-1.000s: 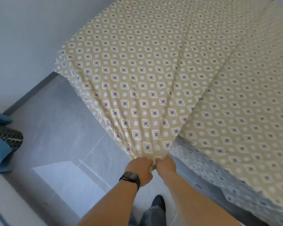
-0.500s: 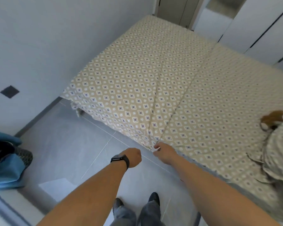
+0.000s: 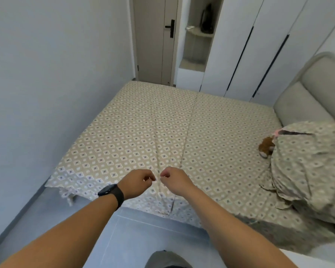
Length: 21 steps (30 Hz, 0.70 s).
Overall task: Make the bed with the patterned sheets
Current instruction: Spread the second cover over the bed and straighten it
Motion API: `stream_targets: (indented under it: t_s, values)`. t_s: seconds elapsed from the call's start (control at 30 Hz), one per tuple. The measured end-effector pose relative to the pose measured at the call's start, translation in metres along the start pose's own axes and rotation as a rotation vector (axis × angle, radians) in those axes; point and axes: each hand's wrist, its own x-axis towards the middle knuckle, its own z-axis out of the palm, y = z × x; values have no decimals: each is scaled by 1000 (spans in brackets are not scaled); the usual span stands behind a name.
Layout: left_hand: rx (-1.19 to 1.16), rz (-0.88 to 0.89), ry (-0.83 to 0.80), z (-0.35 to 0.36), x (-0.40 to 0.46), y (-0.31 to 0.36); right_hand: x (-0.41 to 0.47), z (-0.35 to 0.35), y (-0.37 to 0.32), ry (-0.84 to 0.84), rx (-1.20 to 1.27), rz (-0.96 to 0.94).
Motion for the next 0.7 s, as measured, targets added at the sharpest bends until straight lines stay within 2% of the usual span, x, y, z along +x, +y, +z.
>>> stream_targets:
  t_s: [0.13,0.37,0.5,0.7]
  values:
    - [-81,82,60,-26,14,4,16,-14,-13,67,-75,-9]
    - [23,264,-161,6,57,32,-17,-16,55,50,-189,290]
    - [48,397,-271,27,79,64,-63,-26,77,179,-176,433]
    - [30,579,-374,71,79,142,-137,-50,99,501,-141,571]
